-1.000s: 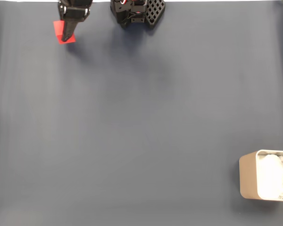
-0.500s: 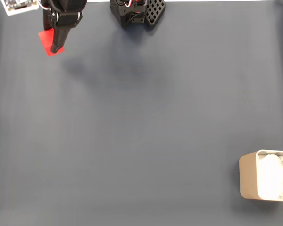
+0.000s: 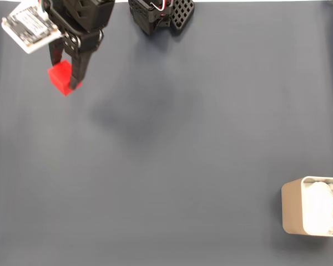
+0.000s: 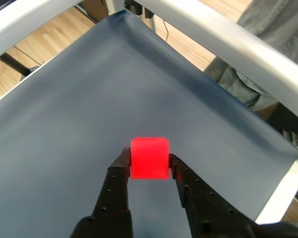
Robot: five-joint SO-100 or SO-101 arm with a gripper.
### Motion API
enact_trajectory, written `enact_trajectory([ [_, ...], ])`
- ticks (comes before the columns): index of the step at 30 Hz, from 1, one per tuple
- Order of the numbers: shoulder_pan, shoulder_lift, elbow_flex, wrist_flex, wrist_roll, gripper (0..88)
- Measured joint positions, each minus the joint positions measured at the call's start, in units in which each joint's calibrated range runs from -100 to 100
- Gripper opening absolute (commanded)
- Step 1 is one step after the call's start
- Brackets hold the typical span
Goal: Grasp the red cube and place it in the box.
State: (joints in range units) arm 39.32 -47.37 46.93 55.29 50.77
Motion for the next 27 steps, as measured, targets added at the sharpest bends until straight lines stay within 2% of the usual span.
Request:
enact_trajectory([
  [27, -28.78, 14.5, -20.25, 1.91, 0.39, 6.0],
])
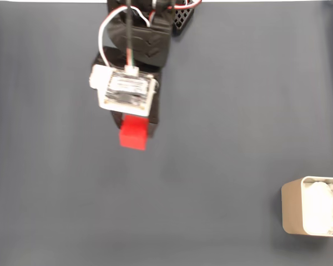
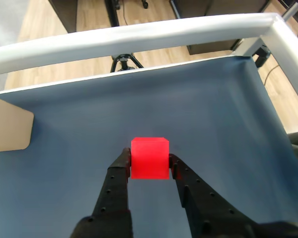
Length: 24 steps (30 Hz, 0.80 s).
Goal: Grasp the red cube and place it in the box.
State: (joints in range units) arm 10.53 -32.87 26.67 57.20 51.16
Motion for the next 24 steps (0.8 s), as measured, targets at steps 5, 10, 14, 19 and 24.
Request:
enact_trajectory([
  [5, -4.3, 2.87, -3.62, 0.0, 0.05, 6.0],
  [10, -8.46, 6.08, -7.69, 0.0, 0.2, 5.8],
  [14, -11.35, 9.38, -11.57, 0.0, 0.24, 5.8],
  [19, -14.84, 13.72, -16.18, 0.0, 0.34, 5.6],
  [24, -18.1, 18.76, -21.79, 0.0, 0.34, 5.1],
])
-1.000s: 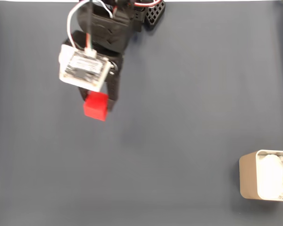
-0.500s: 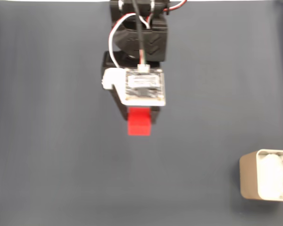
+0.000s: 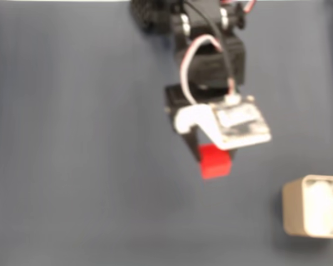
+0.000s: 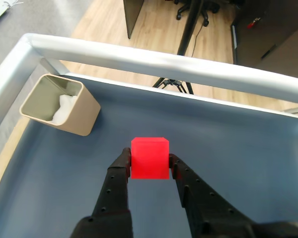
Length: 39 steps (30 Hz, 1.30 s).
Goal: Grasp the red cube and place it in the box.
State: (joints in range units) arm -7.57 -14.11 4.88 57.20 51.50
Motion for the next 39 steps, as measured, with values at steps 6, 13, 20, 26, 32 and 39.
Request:
enact_trajectory([
  [6, -2.97, 6.77, -8.23, 0.0, 0.0, 5.1],
  [13, -5.49, 13.11, -15.64, 0.0, 0.0, 4.9],
  [20, -7.94, 18.41, -20.89, -0.16, 0.0, 4.4],
  [26, -10.16, 22.58, -25.77, -0.64, 0.05, 4.3],
  [32, -12.17, 27.1, -30.47, -0.64, 0.05, 4.3],
  [39, -13.8, 32.39, -36.53, -1.11, 0.05, 4.3],
])
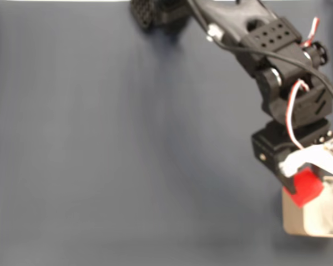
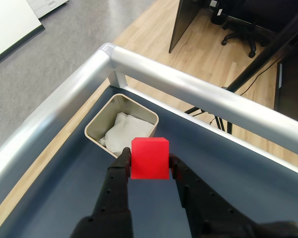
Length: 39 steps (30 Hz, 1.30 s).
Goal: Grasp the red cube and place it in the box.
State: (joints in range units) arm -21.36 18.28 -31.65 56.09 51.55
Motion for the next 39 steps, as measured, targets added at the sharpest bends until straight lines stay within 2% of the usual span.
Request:
enact_trajectory([
  [39, -4.53, 19.45, -22.33, -0.8, 0.39, 4.7],
])
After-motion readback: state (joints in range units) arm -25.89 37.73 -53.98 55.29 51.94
